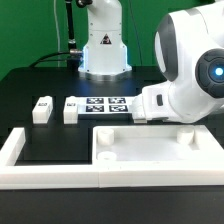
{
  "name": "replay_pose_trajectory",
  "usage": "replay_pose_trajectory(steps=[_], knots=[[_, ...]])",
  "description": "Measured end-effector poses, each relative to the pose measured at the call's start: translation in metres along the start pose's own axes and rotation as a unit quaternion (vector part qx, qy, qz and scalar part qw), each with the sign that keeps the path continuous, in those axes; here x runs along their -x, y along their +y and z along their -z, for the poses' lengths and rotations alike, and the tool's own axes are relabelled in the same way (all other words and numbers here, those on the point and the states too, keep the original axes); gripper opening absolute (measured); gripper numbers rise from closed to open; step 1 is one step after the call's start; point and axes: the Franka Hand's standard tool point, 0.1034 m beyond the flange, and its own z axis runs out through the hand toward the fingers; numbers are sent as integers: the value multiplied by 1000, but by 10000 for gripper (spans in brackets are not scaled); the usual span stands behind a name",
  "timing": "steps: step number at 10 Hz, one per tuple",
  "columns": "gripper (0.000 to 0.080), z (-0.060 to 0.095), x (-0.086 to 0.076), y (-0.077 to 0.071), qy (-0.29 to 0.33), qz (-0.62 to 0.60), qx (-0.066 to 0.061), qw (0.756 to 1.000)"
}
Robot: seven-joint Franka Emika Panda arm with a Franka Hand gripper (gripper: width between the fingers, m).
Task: Assemble desk
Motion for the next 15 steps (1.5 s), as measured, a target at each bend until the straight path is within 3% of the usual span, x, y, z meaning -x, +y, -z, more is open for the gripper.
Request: replay_pose_trajectory(steps=[1, 8, 9, 10, 12, 13, 15], knots=[[282, 0, 0, 0, 0, 0, 0, 1000], [284, 4, 3, 1, -1, 4, 0, 1000], [284, 30, 17, 5, -6, 20, 0, 1000], [284, 60, 30, 11, 8, 31, -10, 999], [285, 96, 57, 13, 17, 34, -10, 999], [285, 97, 43, 11, 61, 34, -12, 997], [285, 105, 40, 10, 136, 32, -11, 990]])
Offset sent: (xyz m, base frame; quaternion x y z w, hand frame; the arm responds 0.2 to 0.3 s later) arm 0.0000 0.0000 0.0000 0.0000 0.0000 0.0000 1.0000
